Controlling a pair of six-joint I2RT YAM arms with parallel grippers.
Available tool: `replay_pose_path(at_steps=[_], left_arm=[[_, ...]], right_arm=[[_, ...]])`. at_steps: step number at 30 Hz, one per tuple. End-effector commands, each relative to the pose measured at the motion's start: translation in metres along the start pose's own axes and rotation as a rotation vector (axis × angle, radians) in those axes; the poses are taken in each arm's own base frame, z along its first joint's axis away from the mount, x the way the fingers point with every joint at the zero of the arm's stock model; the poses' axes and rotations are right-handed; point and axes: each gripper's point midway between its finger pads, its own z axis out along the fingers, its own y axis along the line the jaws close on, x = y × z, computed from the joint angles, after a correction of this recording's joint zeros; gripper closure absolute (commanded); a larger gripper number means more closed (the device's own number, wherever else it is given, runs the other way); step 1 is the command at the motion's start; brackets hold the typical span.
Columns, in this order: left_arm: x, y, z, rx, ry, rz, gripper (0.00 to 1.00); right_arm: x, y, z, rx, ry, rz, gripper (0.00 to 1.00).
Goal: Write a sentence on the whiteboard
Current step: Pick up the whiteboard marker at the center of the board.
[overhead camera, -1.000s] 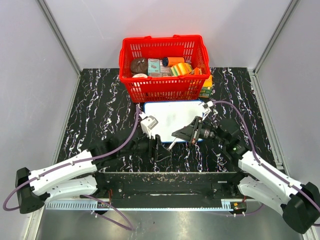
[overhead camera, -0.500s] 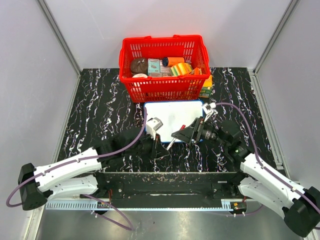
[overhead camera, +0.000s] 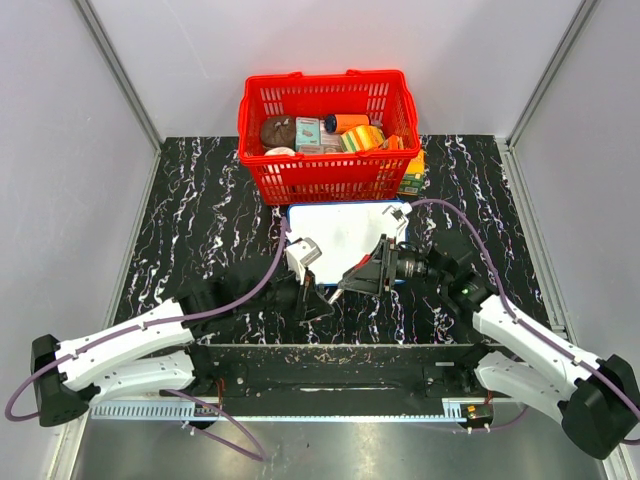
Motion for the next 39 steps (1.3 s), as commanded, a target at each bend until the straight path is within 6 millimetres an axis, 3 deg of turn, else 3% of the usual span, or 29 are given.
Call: replay_pose_path(at_steps=[1, 6, 7, 8, 14, 16, 19, 21, 22, 25, 28, 29, 32, 34, 39], left_arm=[[-0.025, -0.022, -0.004, 0.078, -0.059, 0.04, 1.0], [-0.028, -0.022, -0.005, 0.074, -0.069, 0.043, 1.0], [-0.028, -0.021, -0.005, 0.072, -0.069, 0.042, 1.0], [-0.028, -0.021, -0.005, 0.074, -0.068, 0.043, 1.0], [-0.029, -0.021, -0.004, 0.07, -0.068, 0.045, 1.0], [-0.029, -0.02, -0.003, 0.064, -0.07, 0.044, 1.0], [-0.032, -0.021, -0.004, 0.064, -0.077, 0.05, 1.0], [-0.032, -0.02, -0.003, 0.06, -0.077, 0.051, 1.0], [-0.032, -0.02, -0.003, 0.058, -0.078, 0.051, 1.0], [-0.031, -0.018, -0.003, 0.051, -0.077, 0.051, 1.0], [-0.029, -0.012, -0.005, 0.024, -0.08, 0.051, 0.54], [-0.028, -0.009, -0.005, 0.011, -0.081, 0.048, 0.33], [-0.031, 0.0, -0.011, -0.041, -0.123, 0.035, 0.08], [-0.037, 0.008, -0.017, -0.088, -0.17, 0.021, 0.01], [-0.035, 0.019, -0.018, -0.126, -0.184, -0.004, 0.01]], right_arm=[[-0.006, 0.028, 0.0, -0.127, 0.004, -0.048, 0.25], [0.0, 0.027, -0.001, -0.138, 0.026, -0.034, 0.41], [0.001, 0.027, -0.001, -0.143, 0.031, -0.034, 0.51], [0.003, 0.026, -0.001, -0.142, 0.036, -0.028, 0.55], [0.012, 0.02, -0.002, -0.141, 0.061, -0.009, 0.58], [0.011, 0.02, -0.002, -0.139, 0.063, -0.008, 0.71], [0.012, 0.02, -0.001, -0.139, 0.068, -0.006, 0.8], [0.012, 0.018, -0.001, -0.132, 0.064, -0.005, 0.97], [0.012, 0.018, -0.001, -0.131, 0.067, -0.002, 1.0], [0.01, 0.017, -0.001, -0.117, 0.05, -0.008, 1.0], [0.007, 0.012, -0.002, -0.077, 0.027, -0.021, 1.0], [0.004, 0.013, -0.003, -0.069, 0.012, -0.034, 1.0], [-0.003, 0.003, -0.006, 0.019, -0.028, -0.056, 1.0], [-0.006, -0.016, -0.01, 0.136, -0.059, -0.058, 1.0], [-0.021, -0.04, -0.024, 0.32, -0.151, -0.104, 1.0]])
